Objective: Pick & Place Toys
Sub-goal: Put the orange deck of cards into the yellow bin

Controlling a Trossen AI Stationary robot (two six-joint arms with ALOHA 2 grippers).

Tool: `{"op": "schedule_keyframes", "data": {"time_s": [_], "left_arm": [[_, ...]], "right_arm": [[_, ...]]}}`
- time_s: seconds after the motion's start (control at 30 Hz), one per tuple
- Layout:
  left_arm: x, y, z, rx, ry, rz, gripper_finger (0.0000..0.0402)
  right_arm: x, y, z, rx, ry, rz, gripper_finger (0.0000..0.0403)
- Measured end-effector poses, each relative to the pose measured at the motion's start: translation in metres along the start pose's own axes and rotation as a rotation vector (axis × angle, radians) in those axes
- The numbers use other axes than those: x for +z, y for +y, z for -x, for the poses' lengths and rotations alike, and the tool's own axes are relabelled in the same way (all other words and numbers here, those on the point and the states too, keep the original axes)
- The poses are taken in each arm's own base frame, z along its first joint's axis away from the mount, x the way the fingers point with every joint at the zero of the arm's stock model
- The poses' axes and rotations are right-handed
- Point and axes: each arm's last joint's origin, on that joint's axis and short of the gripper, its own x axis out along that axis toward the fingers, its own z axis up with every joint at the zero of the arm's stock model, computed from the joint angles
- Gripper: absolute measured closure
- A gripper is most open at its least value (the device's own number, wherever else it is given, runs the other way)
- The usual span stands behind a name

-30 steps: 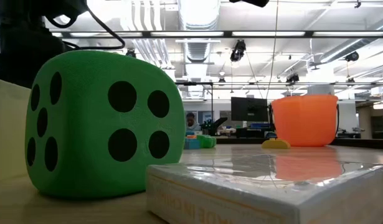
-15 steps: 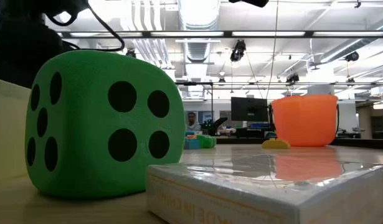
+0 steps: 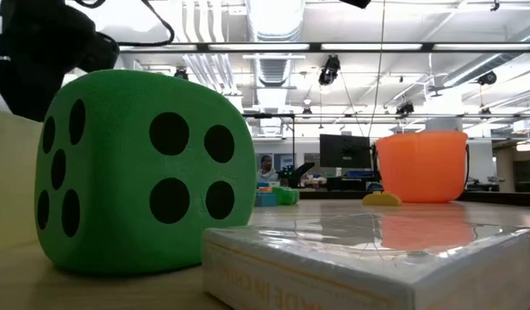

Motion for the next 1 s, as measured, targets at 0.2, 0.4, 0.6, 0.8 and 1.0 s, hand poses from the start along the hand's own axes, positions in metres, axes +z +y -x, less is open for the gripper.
{"op": "schedule_keyframes", "data": {"time_s": [0.2,0.4,0.6,0.8,1.0], "left_arm": [[0.003,-0.008,0.013,-0.053,-0.024,-0.064,0.0121],[0.007,-0.022,0.032,-0.165,-0.065,-0.156,0.0121],[0.012,-0.034,0.047,-0.281,-0.123,-0.171,0.0121],[0.013,-0.038,0.051,-0.329,-0.135,-0.171,0.0121],[0.015,-0.046,0.054,-0.427,-0.155,-0.154,0.0121]], "right_arm": [[-0.024,0.010,-0.022,0.034,0.105,0.191,0.0078],[-0.048,0.022,-0.051,0.107,0.116,0.322,0.0078],[-0.068,0.028,-0.083,0.191,0.026,0.381,0.0078],[-0.087,0.031,-0.101,0.253,0.003,0.388,0.0078],[-0.106,0.043,-0.109,0.261,0.001,0.477,0.0078]]}}
